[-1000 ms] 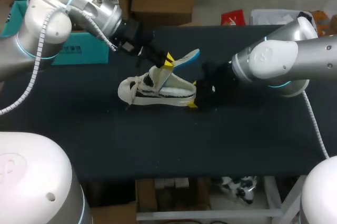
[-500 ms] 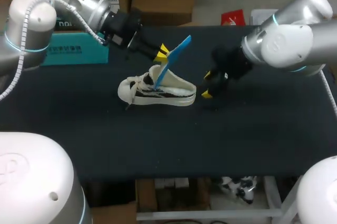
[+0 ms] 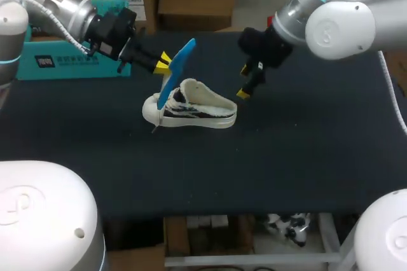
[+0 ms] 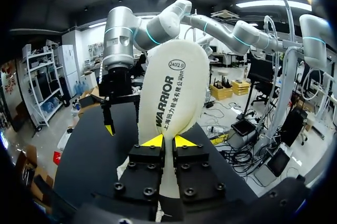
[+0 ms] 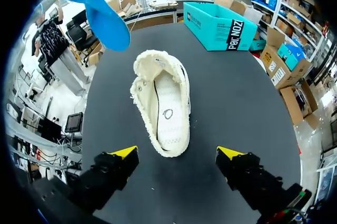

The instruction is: Open the shoe tongue, take the insole out of the shoe, put the insole back into the shoe, and pack the shoe into the shoebox

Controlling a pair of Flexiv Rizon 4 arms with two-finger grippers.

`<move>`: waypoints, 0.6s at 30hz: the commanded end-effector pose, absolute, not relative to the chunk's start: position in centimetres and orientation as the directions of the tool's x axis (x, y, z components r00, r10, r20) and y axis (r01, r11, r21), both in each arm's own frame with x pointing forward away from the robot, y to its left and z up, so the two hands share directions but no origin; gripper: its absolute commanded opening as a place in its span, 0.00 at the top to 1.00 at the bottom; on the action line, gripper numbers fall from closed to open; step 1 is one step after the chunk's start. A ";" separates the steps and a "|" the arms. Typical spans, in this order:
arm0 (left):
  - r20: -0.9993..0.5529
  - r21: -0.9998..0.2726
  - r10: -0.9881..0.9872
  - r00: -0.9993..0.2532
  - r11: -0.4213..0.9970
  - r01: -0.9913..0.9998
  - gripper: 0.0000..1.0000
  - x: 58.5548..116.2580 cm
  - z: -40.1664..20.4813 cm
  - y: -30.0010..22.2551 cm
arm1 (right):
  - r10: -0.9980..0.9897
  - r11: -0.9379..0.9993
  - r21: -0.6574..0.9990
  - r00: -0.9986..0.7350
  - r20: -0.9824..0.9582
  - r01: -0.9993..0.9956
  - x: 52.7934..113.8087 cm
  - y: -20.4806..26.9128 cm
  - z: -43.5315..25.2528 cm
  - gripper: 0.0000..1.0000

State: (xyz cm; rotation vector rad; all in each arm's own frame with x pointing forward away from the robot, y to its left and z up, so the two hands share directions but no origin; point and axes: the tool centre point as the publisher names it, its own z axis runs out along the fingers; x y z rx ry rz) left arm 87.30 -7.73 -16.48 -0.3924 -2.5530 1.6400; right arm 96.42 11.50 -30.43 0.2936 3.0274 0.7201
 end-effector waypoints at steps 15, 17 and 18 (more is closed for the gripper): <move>-0.053 -0.865 0.086 -0.995 0.494 0.089 1.00 85.0 -19.1 2.0 | 0.209 0.977 0.028 -0.978 -0.002 0.209 96.1 19.8 -30.0 0.00; -0.046 -0.856 0.071 -0.996 0.510 0.076 1.00 85.0 -19.6 2.8 | 0.212 0.977 0.015 -0.977 -0.001 0.212 96.1 20.6 -30.4 0.00; -0.043 -0.855 0.068 -0.997 0.513 0.072 1.00 85.0 -19.9 3.2 | 0.214 0.977 0.007 -0.977 -0.002 0.214 96.2 20.9 -30.6 0.00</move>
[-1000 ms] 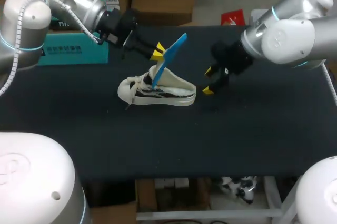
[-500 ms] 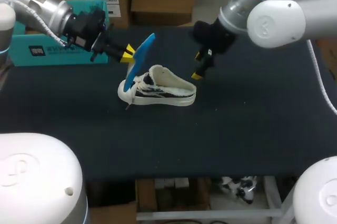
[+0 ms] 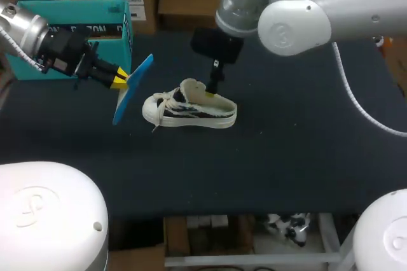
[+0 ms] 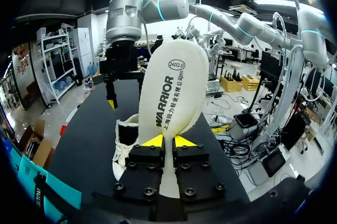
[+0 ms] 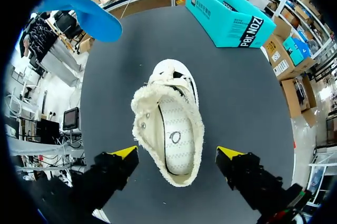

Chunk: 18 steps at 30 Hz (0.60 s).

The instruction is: Open the shoe tongue, take the insole out of the shoe, put the insole back into the shoe, and pack the shoe into the shoebox

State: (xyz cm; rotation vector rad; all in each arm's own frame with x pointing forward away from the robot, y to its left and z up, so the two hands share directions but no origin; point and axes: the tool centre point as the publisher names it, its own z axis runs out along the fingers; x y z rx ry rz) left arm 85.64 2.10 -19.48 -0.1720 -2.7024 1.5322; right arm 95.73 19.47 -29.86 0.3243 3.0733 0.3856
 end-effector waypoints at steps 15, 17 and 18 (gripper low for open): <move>-0.017 -0.829 0.020 -1.000 0.559 0.026 1.00 85.1 -22.0 5.7 | 0.240 0.968 -0.080 -0.971 0.007 0.239 97.4 22.8 -33.5 0.09; -0.018 -0.827 0.018 -1.000 0.562 0.025 1.00 85.1 -22.1 5.8 | 0.249 0.965 -0.087 -0.969 0.003 0.248 97.5 22.7 -33.6 0.45; -0.020 -0.825 0.016 -1.000 0.564 0.025 1.00 85.1 -22.2 5.8 | 0.251 0.964 -0.088 -0.968 0.002 0.250 97.6 22.7 -33.7 0.55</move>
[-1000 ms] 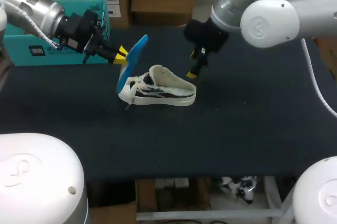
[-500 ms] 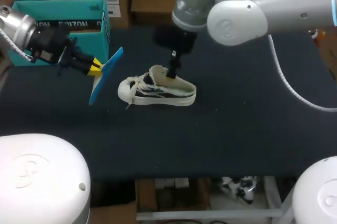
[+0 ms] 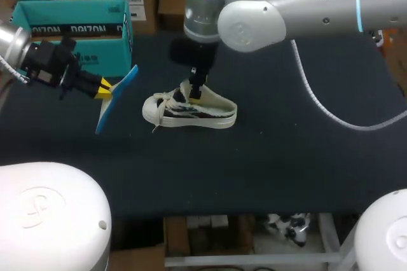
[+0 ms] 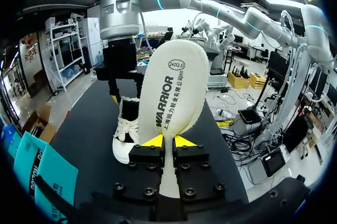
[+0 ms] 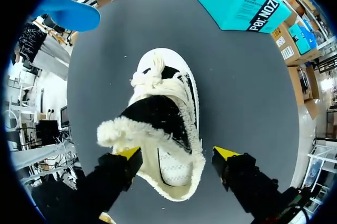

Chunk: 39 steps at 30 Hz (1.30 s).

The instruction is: Open the shoe tongue, take the insole out of the shoe, put the insole back into the shoe, and pack the shoe into the shoebox

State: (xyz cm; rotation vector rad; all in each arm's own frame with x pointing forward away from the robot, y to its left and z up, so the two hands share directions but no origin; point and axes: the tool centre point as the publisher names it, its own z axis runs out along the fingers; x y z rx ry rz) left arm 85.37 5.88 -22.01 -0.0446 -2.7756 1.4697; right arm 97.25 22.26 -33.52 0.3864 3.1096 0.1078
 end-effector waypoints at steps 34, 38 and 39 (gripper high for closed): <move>-0.050 -0.838 0.194 -0.980 0.526 0.147 1.00 87.5 -20.5 2.5 | 0.680 0.731 -0.030 -0.732 -0.033 0.681 93.8 18.2 -30.5 1.00; -0.059 -0.839 0.268 -0.961 0.509 0.193 1.00 88.3 -19.9 0.9 | 0.776 0.631 0.005 -0.631 -0.018 0.776 92.3 17.6 -30.2 1.00; -0.060 -0.838 0.286 -0.956 0.506 0.204 1.00 88.5 -19.7 0.5 | 0.793 0.609 0.021 -0.609 -0.012 0.793 91.9 17.4 -30.2 1.00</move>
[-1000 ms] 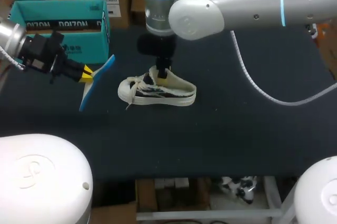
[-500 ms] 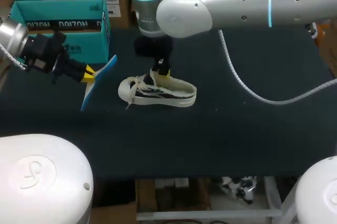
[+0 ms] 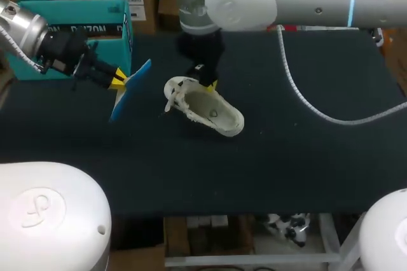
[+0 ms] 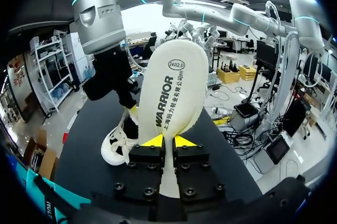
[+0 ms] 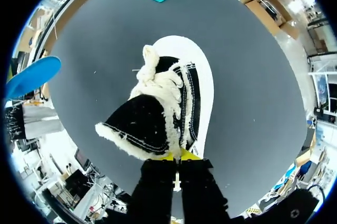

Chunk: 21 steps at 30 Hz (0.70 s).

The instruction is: Open the shoe tongue, take the insole out of the shoe, put the insole back into the shoe, and pack the shoe into the shoebox

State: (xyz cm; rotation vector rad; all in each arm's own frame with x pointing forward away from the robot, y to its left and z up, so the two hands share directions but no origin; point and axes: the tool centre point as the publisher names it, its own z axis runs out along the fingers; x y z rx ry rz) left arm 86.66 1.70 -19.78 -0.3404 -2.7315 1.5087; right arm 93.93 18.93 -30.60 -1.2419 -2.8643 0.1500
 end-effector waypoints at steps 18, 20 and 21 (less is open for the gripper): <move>-0.061 -0.840 0.467 -0.882 0.452 0.298 1.00 91.6 -18.9 -2.7 | 0.933 0.330 0.155 -0.347 0.097 0.931 90.1 17.6 -31.8 1.00; -0.058 -0.841 0.473 -0.879 0.451 0.299 1.00 91.7 -19.1 -2.7 | 0.932 0.326 0.161 -0.345 0.112 0.932 90.3 17.3 -32.3 1.00; -0.057 -0.841 0.474 -0.879 0.451 0.298 1.00 91.8 -19.2 -2.8 | 0.933 0.323 0.156 -0.342 0.114 0.933 90.4 17.2 -32.5 1.00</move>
